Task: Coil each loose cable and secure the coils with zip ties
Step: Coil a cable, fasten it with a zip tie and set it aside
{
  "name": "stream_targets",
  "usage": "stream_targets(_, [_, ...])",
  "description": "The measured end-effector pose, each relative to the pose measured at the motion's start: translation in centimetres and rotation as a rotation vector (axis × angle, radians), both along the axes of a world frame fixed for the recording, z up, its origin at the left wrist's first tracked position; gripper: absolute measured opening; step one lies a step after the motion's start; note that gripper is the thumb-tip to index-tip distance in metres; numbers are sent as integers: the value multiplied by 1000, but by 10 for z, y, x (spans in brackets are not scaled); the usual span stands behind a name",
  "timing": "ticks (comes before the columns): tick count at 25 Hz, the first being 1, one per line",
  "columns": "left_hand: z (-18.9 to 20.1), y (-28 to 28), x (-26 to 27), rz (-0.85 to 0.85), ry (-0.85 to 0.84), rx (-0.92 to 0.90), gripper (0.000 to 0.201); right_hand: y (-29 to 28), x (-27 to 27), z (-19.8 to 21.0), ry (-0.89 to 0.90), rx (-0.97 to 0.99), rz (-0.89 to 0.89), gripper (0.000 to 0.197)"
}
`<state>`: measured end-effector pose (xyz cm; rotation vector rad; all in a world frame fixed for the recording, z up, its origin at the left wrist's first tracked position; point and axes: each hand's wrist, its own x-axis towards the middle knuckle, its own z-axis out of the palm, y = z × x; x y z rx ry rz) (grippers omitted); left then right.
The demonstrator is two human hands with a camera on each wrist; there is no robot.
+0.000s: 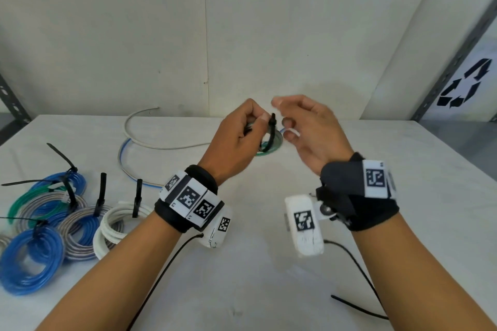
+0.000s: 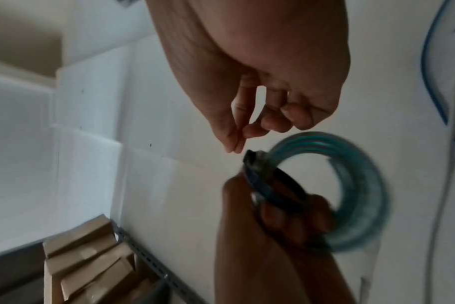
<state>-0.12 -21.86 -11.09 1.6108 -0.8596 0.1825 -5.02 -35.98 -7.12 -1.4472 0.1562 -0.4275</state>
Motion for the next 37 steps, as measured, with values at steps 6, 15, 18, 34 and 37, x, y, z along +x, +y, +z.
stream_targets(6, [-10, -13, -12, -48, 64, 61, 18, -33, 12, -2, 74, -238, -114, 14])
stream_targets(15, [-12, -6, 1, -4, 83, 49, 20, -15, 6, -26, 22, -302, -10, 18])
stream_targets(18, [-13, -10, -5, -63, 72, 101, 20, -23, 18, -29, 31, -249, -152, 23])
stream_targets(34, [-7, -14, -9, -93, 405, -96, 35, -11, 14, -23, 23, -190, -45, 27])
stream_targets(37, [-10, -17, -10, -44, 398, -112, 39, -6, 13, -23, -4, -202, -77, 24])
